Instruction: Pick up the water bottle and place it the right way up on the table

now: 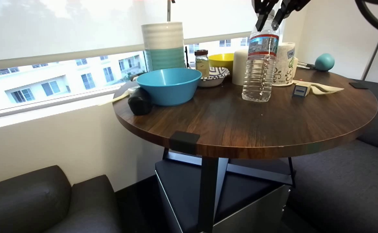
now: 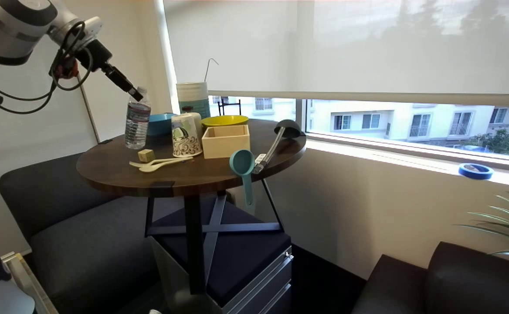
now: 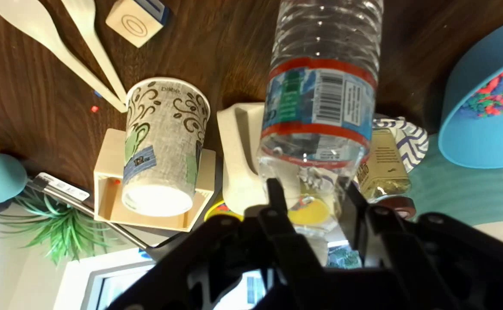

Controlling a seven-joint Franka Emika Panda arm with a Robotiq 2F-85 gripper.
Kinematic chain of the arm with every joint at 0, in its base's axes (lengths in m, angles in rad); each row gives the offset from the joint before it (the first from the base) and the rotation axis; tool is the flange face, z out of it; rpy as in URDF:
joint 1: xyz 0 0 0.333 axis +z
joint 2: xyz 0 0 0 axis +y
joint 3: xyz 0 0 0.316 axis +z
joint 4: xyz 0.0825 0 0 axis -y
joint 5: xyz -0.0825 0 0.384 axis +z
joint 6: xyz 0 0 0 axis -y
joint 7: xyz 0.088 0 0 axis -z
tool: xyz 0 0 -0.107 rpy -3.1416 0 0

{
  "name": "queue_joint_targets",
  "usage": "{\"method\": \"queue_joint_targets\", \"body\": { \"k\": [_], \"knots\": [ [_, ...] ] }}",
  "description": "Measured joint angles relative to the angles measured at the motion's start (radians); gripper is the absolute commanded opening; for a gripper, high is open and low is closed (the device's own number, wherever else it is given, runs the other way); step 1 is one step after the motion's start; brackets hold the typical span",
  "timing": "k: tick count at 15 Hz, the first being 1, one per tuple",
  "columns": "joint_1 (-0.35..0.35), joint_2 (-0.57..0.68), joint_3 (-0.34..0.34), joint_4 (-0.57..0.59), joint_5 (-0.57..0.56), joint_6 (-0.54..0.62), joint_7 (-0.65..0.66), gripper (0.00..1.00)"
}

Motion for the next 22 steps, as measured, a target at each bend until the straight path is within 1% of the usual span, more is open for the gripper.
{"method": "queue_joint_targets", "body": {
  "k": [7,13,14,15,17,22],
  "knots": [
    [-0.051,-0.076,0.085,-0.071,-0.132,0.075,0.070,0.09],
    [-0.063,-0.098,0.117,-0.089,-0.148,0.077,0.080,0.09],
    [-0.063,-0.099,0.121,-0.093,-0.148,0.077,0.080,0.31],
    [-0.063,-0.099,0.124,-0.095,-0.148,0.077,0.080,0.59],
    [-0.063,-0.099,0.128,-0.096,-0.148,0.077,0.080,0.61],
    [-0.061,-0.106,0.127,-0.090,-0.148,0.077,0.080,0.95]
  ]
}}
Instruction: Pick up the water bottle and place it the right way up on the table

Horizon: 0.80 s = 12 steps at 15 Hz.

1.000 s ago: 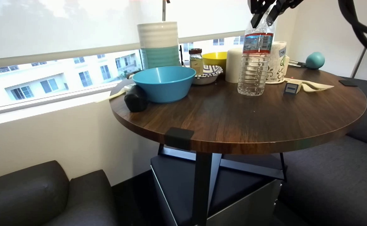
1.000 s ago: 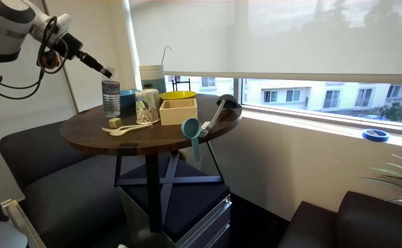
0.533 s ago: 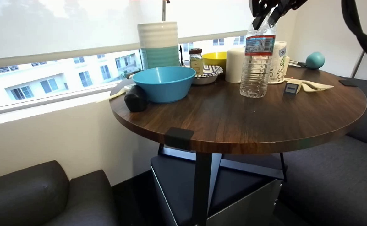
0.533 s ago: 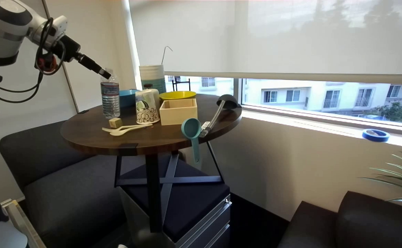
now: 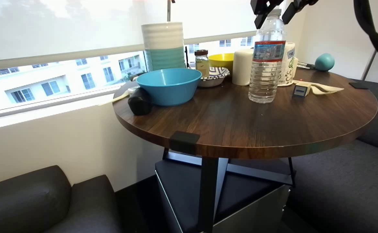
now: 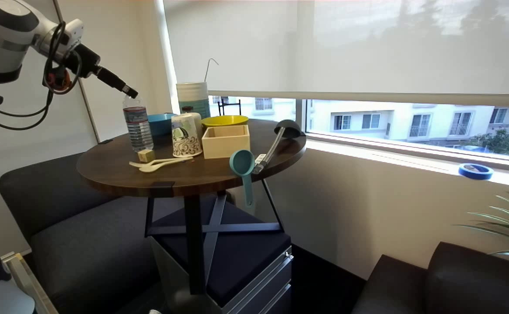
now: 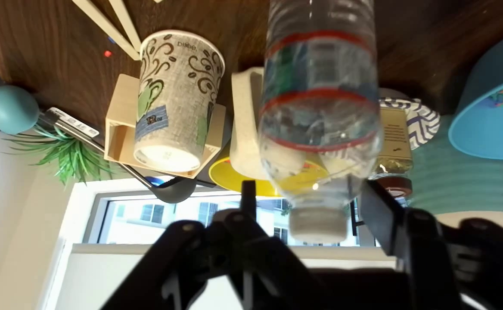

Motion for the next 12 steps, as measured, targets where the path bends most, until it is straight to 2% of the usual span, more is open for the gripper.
{"method": "queue_joint_targets", "body": {
  "k": [1,5,7,12],
  "knots": [
    [0.001,-0.004,-0.001,0.001,0.000,0.000,0.000,1.00],
    [0.008,-0.016,-0.012,0.004,0.002,0.000,-0.001,1.00],
    [0.019,-0.018,-0.041,0.011,0.020,-0.004,-0.024,1.00],
    [0.138,-0.018,-0.243,0.054,0.211,-0.028,-0.258,1.00]
  ]
}}
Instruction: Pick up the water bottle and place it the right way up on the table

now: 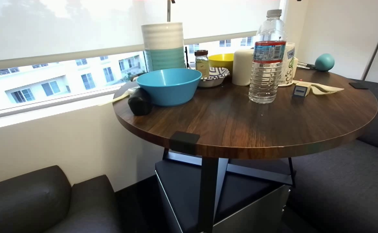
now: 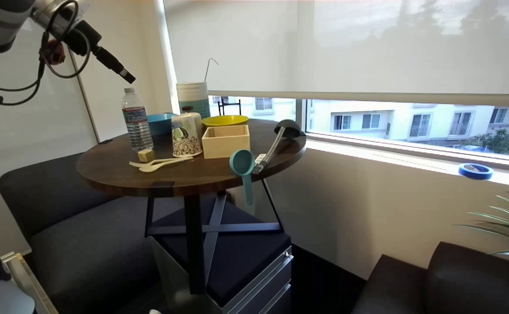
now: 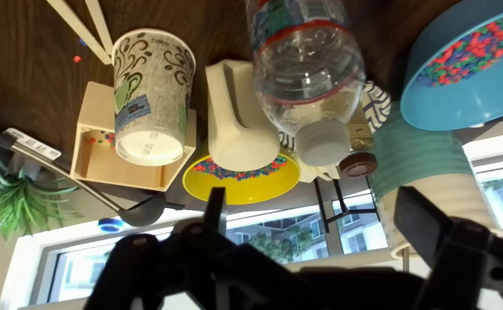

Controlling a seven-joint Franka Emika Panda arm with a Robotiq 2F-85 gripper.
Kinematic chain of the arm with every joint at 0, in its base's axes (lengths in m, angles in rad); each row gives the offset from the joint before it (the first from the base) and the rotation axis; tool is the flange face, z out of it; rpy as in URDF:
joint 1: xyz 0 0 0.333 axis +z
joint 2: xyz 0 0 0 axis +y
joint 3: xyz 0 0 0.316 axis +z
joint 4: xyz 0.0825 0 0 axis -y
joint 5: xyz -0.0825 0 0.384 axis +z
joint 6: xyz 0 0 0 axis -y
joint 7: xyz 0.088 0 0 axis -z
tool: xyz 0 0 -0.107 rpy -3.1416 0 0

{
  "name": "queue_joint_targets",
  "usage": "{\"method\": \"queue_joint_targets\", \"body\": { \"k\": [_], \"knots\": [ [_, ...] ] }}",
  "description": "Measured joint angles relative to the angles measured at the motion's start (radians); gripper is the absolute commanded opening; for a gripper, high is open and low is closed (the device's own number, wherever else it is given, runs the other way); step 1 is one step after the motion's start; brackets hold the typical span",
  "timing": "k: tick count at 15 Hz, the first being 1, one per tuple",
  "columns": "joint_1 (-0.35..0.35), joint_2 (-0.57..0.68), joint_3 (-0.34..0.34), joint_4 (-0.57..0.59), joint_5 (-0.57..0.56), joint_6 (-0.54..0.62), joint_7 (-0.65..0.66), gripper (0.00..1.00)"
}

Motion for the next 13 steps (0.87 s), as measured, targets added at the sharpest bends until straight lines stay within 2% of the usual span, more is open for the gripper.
{"method": "queue_joint_targets", "body": {
  "k": [3,5,10,13],
  "knots": [
    [0.067,-0.001,-0.097,0.056,0.153,-0.097,-0.158,1.00],
    [0.084,-0.004,-0.136,0.102,0.229,-0.193,-0.244,1.00],
    [0.052,-0.006,-0.155,0.211,0.299,-0.444,-0.329,1.00],
    [0.042,-0.006,-0.155,0.241,0.324,-0.514,-0.351,1.00]
  ]
}}
